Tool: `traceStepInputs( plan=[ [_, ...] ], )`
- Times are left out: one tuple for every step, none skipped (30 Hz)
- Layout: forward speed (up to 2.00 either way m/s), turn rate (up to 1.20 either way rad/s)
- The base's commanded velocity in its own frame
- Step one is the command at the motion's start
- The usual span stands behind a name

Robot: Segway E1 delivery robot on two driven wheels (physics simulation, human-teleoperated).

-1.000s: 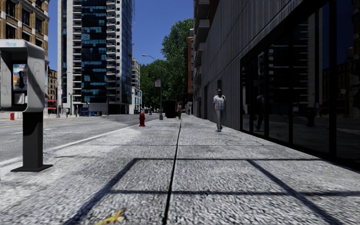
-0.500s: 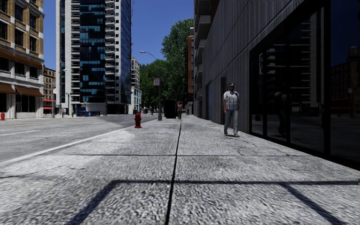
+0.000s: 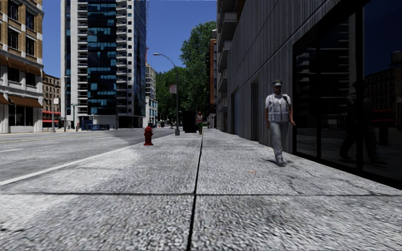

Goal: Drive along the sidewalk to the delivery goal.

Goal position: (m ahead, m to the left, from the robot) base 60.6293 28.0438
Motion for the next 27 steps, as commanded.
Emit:
traceStepInputs(
  plan=[
    [2.00, 0.00],
    [2.00, 0.00],
    [2.00, 0.00],
    [2.00, 0.00],
    [2.00, 0.00],
    [2.00, 0.00],
    [2.00, 0.00],
    [2.00, 0.00],
    [2.00, 0.00],
    [2.00, 0.00],
    [2.00, 0.00],
    [2.00, 0.00],
    [2.00, 0.00],
    [2.00, 0.00],
    [2.00, 0.00],
    [2.00, 0.00],
    [2.00, 0.00],
    [2.00, 0.00],
    [2.00, 0.00],
    [2.00, 0.00],
    [2.00, 0.00],
    [2.00, 0.00],
    [2.00, 0.00],
    [2.00, 0.00],
    [2.00, 0.00],
    [2.00, 0.00],
    [2.00, 0.00]
  ],
)
